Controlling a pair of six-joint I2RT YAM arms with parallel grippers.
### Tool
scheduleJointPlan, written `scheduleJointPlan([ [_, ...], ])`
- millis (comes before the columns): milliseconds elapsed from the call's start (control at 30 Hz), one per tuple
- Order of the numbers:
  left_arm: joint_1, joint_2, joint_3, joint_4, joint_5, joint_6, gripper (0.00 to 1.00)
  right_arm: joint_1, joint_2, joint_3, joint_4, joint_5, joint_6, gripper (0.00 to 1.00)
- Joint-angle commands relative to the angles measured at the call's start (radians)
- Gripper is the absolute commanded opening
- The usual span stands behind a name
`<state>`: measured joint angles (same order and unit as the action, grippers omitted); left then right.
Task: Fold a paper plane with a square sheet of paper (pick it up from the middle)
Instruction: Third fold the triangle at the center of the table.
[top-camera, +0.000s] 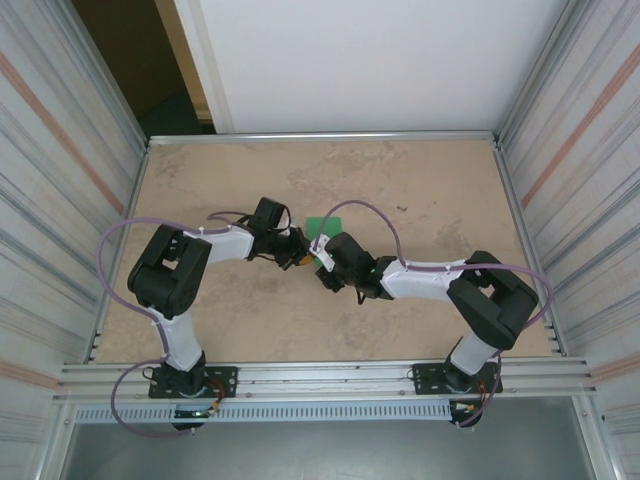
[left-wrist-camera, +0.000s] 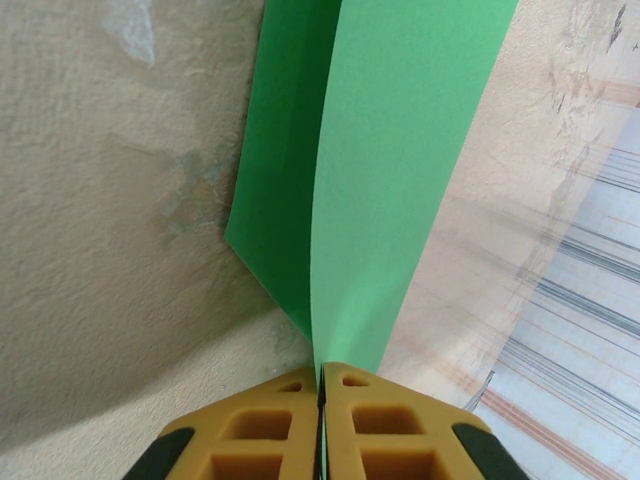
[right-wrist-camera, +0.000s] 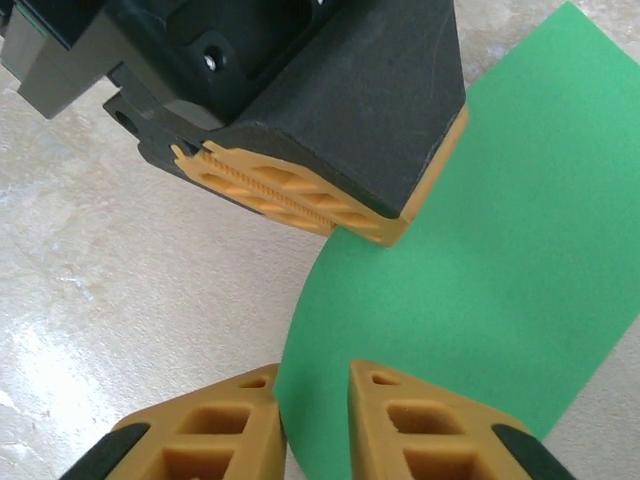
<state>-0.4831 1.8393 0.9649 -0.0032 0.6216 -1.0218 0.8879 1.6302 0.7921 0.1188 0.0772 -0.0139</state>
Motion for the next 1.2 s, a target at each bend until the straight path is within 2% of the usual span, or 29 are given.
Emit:
scheduleJointPlan([
  [0, 0.008, -0.013, 0.017, -0.027, 0.019, 0.0, 0.13, -0.004, 0.008, 0.028, -0.016, -0.02, -0.022, 0.17],
  [133, 0.022, -0.018, 0.011, -0.039, 0.019, 0.008, 0.19, -0.003, 0.005, 0.028, -0.028, -0.043, -0.028, 0.07],
  [200, 0.036, -0.032, 0.004, -0.042, 0.018, 0.012, 0.26, -0.005, 0.003, 0.026, -0.04, -0.059, -0.025, 0.04],
  [333, 0.082, -0.081, -0.005, -0.085, 0.001, 0.046, 0.41, -0.025, -0.009, 0.027, -0.073, -0.133, 0.01, 0.01],
  [500, 0.126, -0.162, -0.023, -0.09, -0.022, 0.094, 0.47, -0.077, -0.019, 0.038, -0.129, -0.29, 0.099, 0.01],
  [600, 0.119, -0.172, -0.013, -0.064, -0.028, 0.107, 0.46, -0.097, -0.025, 0.026, -0.125, -0.368, 0.149, 0.01],
  [733, 0.086, -0.111, 0.035, -0.044, -0.013, 0.115, 0.4, -0.105, -0.03, 0.01, -0.095, -0.454, 0.209, 0.01],
  [933, 0.045, 0.026, 0.141, -0.082, -0.013, 0.139, 0.29, -0.118, -0.031, -0.017, -0.043, -0.528, 0.28, 0.01],
  [1167, 0.026, 0.13, 0.237, -0.175, -0.025, 0.189, 0.23, -0.124, -0.02, -0.03, -0.024, -0.56, 0.315, 0.0],
])
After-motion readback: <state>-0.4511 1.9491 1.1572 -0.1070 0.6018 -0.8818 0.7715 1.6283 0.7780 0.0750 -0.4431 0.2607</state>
